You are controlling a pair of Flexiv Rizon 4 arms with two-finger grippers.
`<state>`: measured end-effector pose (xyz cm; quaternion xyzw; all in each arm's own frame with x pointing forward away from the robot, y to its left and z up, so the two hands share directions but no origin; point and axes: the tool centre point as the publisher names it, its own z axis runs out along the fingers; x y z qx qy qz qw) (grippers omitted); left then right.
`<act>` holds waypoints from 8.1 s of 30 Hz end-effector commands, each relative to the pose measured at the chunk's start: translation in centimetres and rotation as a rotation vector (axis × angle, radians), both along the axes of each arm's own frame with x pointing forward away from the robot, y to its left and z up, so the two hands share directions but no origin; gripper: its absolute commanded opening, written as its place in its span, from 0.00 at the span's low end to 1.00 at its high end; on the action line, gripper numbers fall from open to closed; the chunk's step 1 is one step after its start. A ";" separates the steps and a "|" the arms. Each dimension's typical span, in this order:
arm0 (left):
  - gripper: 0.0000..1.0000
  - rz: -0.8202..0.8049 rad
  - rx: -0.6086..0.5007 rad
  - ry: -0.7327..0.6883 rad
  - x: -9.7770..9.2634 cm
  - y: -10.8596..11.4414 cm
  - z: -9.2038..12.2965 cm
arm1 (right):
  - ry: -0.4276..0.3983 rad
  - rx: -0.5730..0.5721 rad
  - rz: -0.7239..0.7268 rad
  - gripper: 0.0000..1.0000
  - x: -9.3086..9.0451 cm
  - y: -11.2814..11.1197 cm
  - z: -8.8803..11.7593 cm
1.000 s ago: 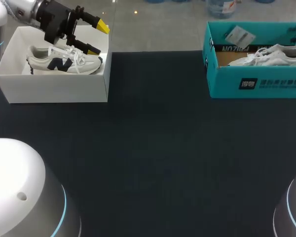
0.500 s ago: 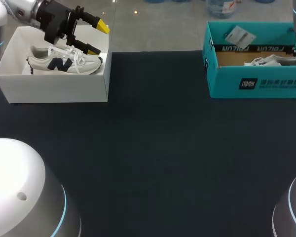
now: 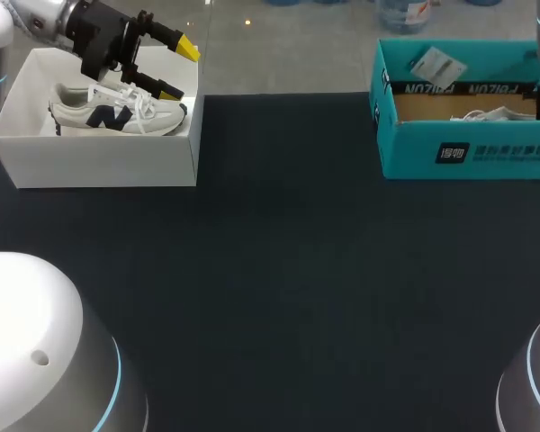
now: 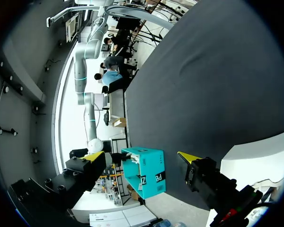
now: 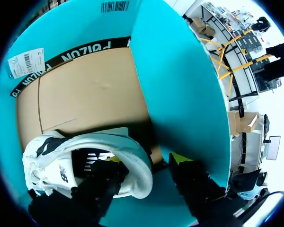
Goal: Take the shoe out of the shoebox, open the shoe tongue, remove and reinsert the insole, then place the shoe into the shoebox
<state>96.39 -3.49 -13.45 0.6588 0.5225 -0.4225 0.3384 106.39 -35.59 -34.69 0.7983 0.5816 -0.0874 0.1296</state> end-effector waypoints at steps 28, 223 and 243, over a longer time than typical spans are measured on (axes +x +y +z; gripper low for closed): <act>1.00 -0.001 0.003 -0.001 0.0 0.0 0.0 | -0.146 0.241 0.073 1.00 -3.8 7.8 16.5; 0.00 0.148 1.253 -0.093 26.6 35.5 -22.5 | -0.104 0.296 0.200 1.00 -5.4 10.3 16.7; 0.00 0.297 1.209 -0.114 25.1 32.5 -9.0 | -0.104 0.296 0.200 1.00 -5.4 10.3 16.7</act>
